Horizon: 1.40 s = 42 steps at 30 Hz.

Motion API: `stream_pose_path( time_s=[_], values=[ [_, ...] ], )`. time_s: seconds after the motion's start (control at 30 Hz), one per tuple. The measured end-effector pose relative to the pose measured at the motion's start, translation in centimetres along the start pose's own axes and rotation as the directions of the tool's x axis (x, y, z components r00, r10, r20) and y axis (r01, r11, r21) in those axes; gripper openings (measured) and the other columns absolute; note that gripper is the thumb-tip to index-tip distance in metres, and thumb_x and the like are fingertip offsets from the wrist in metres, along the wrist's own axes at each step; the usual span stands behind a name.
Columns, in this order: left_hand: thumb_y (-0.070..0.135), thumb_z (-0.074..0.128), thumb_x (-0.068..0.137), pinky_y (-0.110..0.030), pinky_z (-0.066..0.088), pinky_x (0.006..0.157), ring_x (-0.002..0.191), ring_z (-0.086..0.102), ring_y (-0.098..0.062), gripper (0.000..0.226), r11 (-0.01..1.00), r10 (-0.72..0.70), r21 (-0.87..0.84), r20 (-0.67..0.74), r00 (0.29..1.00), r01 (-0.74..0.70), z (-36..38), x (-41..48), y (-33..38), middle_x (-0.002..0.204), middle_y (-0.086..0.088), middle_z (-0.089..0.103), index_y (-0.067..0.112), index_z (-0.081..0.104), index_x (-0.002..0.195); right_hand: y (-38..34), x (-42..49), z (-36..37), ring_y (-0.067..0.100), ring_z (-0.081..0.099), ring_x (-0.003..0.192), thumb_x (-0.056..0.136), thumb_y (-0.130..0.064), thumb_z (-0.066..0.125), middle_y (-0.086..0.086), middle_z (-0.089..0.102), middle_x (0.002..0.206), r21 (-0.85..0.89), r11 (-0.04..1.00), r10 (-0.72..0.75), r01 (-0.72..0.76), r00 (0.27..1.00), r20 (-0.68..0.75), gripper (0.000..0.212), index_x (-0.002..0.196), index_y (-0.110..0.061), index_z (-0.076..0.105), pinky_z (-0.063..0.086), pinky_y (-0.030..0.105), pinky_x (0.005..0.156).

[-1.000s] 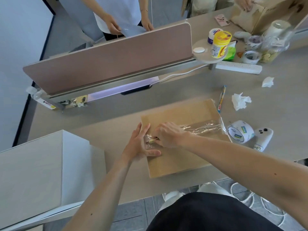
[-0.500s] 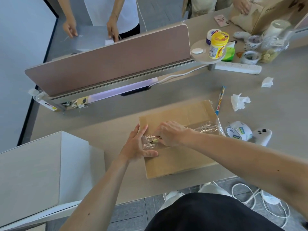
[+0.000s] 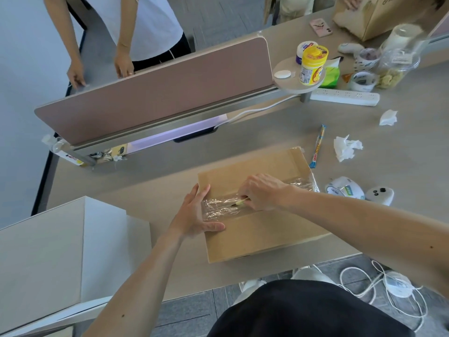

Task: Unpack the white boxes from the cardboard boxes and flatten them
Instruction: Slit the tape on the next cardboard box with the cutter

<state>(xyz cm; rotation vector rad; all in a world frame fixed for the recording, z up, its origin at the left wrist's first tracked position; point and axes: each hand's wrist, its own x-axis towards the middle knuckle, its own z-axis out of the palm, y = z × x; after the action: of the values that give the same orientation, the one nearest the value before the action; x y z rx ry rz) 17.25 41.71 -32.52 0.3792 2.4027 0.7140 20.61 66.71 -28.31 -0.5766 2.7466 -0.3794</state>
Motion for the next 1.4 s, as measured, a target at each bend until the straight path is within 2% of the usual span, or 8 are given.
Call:
stream_pose_path(
  time_s=[0.17,0.33,0.47,0.63,0.73,0.9,1.03,1.4],
  values=[
    [0.087,0.077,0.029,-0.045,0.013,0.124,0.153,-0.005,-0.013,0.149,0.999,-0.018,0.030,-0.007,1.000,0.019,-0.1,0.0,0.3,0.166,0.009,-0.007,0.041,0.013,0.156,1.1,-0.8,-0.1,0.024,0.048,0.068,0.089,-0.014,0.052,0.005,0.065,0.086,0.003,1.000,0.016,-0.016,1.000,-0.011,0.021,0.072,-0.025,0.048,0.034,0.028,0.063],
    [0.091,0.071,0.025,-0.037,0.013,0.123,0.152,-0.004,-0.009,0.152,0.998,0.006,0.068,-0.016,1.000,-0.005,-0.5,-0.2,1.0,0.166,0.007,-0.008,0.038,0.016,0.156,2.9,-2.4,-0.8,0.024,0.048,0.067,0.085,-0.011,0.052,-0.011,0.037,0.062,-0.018,0.999,0.051,-0.051,0.999,0.016,0.035,0.058,-0.024,0.035,0.032,0.027,0.062],
    [0.092,0.071,0.024,-0.037,0.016,0.123,0.152,-0.003,-0.006,0.151,0.993,0.020,0.114,-0.033,0.999,-0.017,-0.7,-0.1,1.3,0.165,0.011,-0.009,0.036,0.021,0.155,5.0,-4.2,-1.1,0.023,0.052,0.069,0.087,-0.013,0.053,-0.009,0.043,0.066,-0.006,0.998,0.070,-0.070,0.997,0.023,0.020,0.069,-0.022,0.051,0.037,0.028,0.062],
    [0.097,0.064,0.024,-0.058,0.021,0.118,0.153,-0.008,-0.015,0.150,0.962,0.021,0.272,-0.042,0.999,-0.009,-1.3,0.5,2.0,0.164,0.014,-0.014,0.032,0.026,0.153,7.2,-6.0,-1.8,0.022,0.055,0.072,0.086,-0.015,0.053,-0.006,0.052,0.078,-0.008,0.992,0.125,-0.124,0.992,0.030,0.013,0.079,-0.018,0.063,0.041,0.029,0.063],
    [0.095,0.064,0.033,-0.066,0.012,0.117,0.152,-0.011,-0.015,0.137,0.940,0.008,0.341,-0.034,0.999,0.005,-1.4,1.0,3.7,0.164,0.015,-0.014,0.028,0.033,0.148,7.6,-6.5,-1.9,0.024,0.058,0.073,0.083,-0.014,0.053,-0.009,0.049,0.074,0.000,0.993,0.121,-0.121,0.993,0.018,0.013,0.078,-0.017,0.064,0.048,0.032,0.066],
    [0.088,0.067,0.051,-0.063,-0.005,0.116,0.152,-0.013,-0.013,0.107,0.903,0.045,0.429,-0.019,0.999,-0.032,0.1,2.2,8.0,0.165,0.013,-0.007,0.026,0.042,0.134,8.5,-7.2,-2.2,0.023,0.052,0.069,0.077,-0.010,0.053,-0.007,0.053,0.073,0.008,0.986,0.164,-0.164,0.986,0.018,0.015,0.078,-0.017,0.067,0.039,0.028,0.060],
    [0.076,0.073,0.060,-0.060,0.003,0.116,0.152,-0.011,-0.016,0.095,0.867,0.087,0.491,0.018,0.996,-0.084,2.3,3.2,11.1,0.166,0.009,-0.004,0.032,0.037,0.136,9.4,-7.8,-1.8,0.024,0.054,0.069,0.077,-0.012,0.054,-0.003,0.061,0.077,0.004,0.984,0.178,-0.179,0.984,0.017,0.013,0.076,-0.016,0.065,0.042,0.029,0.060],
    [0.072,0.082,0.052,-0.067,0.020,0.111,0.153,-0.010,-0.024,0.129,0.853,-0.008,0.518,0.131,0.991,-0.062,3.6,4.6,15.2,0.163,0.017,-0.012,0.044,0.008,0.154,12.7,-11.0,-2.7,0.022,0.055,0.073,0.082,-0.011,0.052,-0.009,0.052,0.071,-0.034,0.970,0.241,-0.241,0.970,-0.002,0.020,0.087,-0.019,0.070,0.026,0.022,0.050]
  ],
)
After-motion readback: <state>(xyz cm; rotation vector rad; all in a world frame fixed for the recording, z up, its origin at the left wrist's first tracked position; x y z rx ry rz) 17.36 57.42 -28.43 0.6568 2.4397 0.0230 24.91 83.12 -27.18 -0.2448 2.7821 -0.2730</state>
